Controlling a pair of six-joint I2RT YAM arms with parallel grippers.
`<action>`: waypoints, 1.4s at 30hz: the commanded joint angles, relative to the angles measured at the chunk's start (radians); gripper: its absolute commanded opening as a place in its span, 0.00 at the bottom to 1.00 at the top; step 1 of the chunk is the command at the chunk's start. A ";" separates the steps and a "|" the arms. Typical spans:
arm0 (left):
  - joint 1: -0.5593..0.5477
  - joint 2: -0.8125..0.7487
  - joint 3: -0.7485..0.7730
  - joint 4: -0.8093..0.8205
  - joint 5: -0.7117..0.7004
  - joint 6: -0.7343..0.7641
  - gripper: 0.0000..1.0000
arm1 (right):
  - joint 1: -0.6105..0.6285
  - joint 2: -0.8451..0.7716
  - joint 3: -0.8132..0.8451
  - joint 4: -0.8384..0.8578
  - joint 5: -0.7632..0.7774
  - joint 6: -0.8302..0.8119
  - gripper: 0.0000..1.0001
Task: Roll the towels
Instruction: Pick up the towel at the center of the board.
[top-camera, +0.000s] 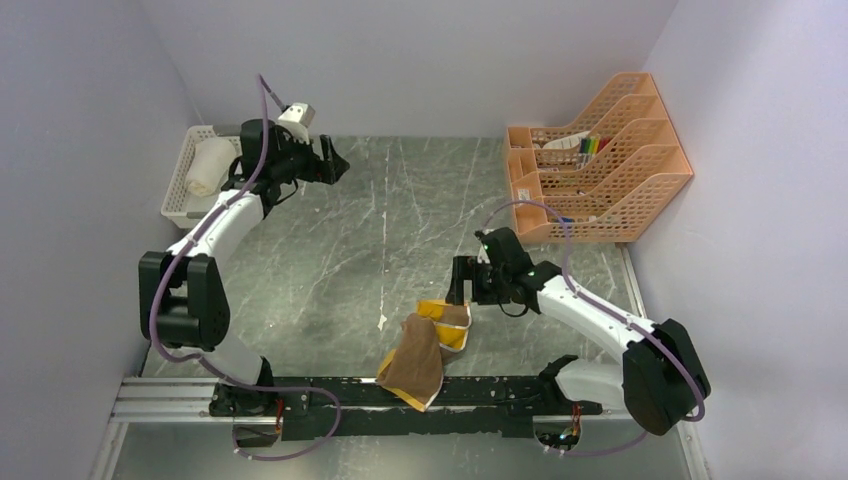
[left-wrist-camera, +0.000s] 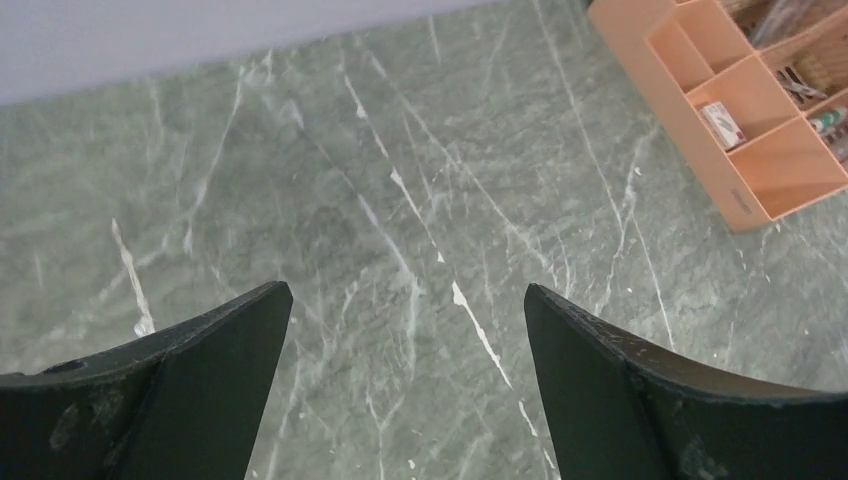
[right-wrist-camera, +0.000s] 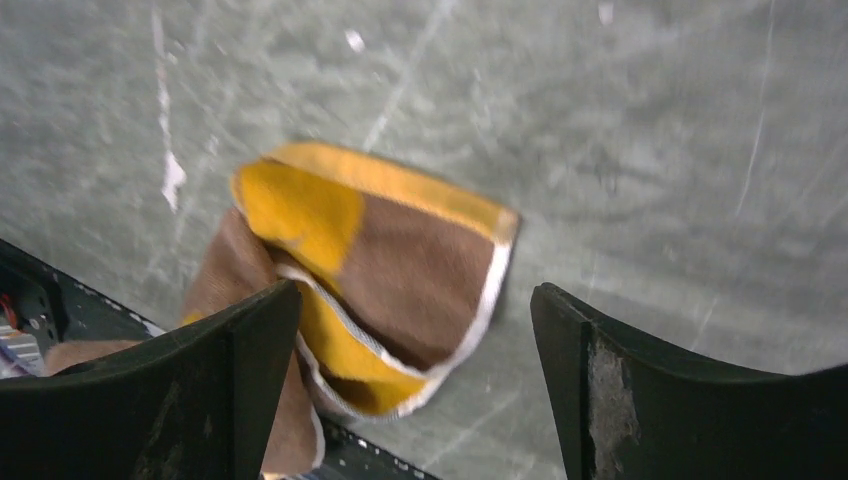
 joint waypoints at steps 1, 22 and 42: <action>-0.020 -0.061 0.089 0.036 0.128 0.132 1.00 | 0.020 -0.035 -0.026 -0.157 0.032 0.080 0.83; -0.057 -0.238 0.043 -0.144 0.606 0.386 1.00 | 0.155 0.187 0.015 -0.068 0.066 0.062 0.20; -0.153 -0.257 0.153 -0.151 0.538 0.236 1.00 | 0.151 0.205 0.163 0.015 0.198 -0.043 0.00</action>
